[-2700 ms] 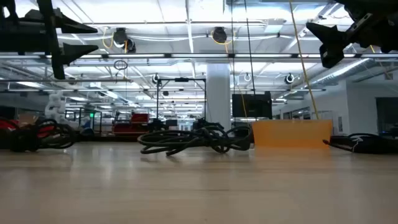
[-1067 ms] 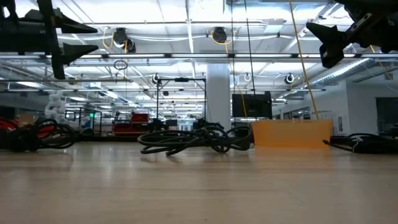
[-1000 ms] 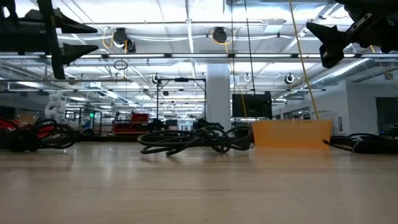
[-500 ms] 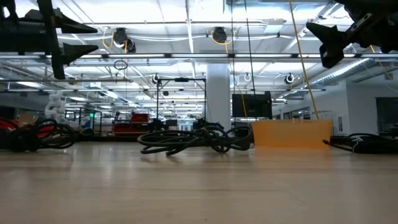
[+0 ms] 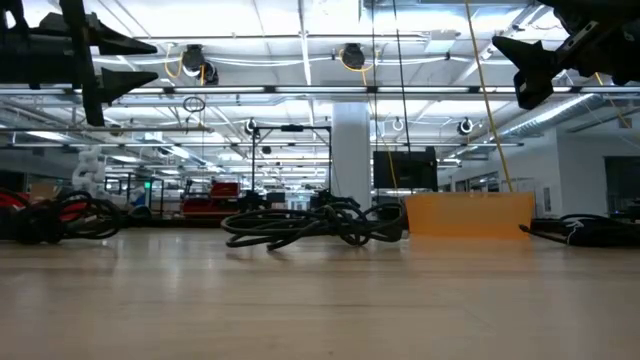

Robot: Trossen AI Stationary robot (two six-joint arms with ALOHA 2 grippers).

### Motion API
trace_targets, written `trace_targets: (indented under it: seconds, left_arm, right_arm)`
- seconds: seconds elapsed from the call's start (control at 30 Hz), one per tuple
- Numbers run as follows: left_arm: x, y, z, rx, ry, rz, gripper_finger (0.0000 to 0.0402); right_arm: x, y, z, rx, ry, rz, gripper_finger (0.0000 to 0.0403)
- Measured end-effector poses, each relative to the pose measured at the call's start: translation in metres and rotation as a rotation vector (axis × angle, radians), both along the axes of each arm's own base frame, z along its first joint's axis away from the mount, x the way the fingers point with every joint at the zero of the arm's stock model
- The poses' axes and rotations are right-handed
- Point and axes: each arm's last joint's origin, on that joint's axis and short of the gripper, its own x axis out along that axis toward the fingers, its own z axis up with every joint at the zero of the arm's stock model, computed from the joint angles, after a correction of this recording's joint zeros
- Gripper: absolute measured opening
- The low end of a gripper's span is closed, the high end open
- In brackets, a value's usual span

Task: Pick and place USB-C Cables
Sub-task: Put the black charger cable into the orange bin

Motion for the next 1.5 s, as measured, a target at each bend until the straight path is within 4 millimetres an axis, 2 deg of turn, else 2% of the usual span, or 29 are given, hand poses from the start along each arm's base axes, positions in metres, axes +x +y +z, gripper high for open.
trace_targets:
  seconds: [0.27,0.37,0.6,0.73,0.83,1.07,1.5]
  left_arm:
    - [-0.001,0.0,0.002,-0.02,-0.035,-0.009,0.0193]
    - [0.0,-0.001,0.003,-0.025,-0.055,-0.066,0.0193]
    - [0.0,-0.006,0.007,0.098,-0.067,-0.23,0.0193]
    - [0.004,-0.008,0.005,0.116,-0.032,-0.271,0.0193]
    - [0.008,-0.01,0.01,0.124,0.028,-0.317,0.0193]
    - [0.02,-0.013,0.029,0.122,0.324,-0.344,0.0193]
    - [0.054,-0.027,0.021,-0.105,0.965,-0.604,0.0193]
  right_arm:
    - [0.0,0.0,0.0,0.0,0.0,0.0,0.0254]
    - [0.0,0.0,0.0,0.0,0.0,0.0,0.0254]
    - [0.0,0.0,0.0,0.0,0.0,0.0,0.0254]
    - [0.0,0.0,0.0,0.0,0.0,0.0,0.0254]
    - [0.0,0.0,0.0,0.0,0.0,0.0,0.0254]
    - [0.0,0.0,0.0,0.0,0.0,0.0,0.0254]
    - [0.0,0.0,0.0,0.0,0.0,0.0,0.0254]
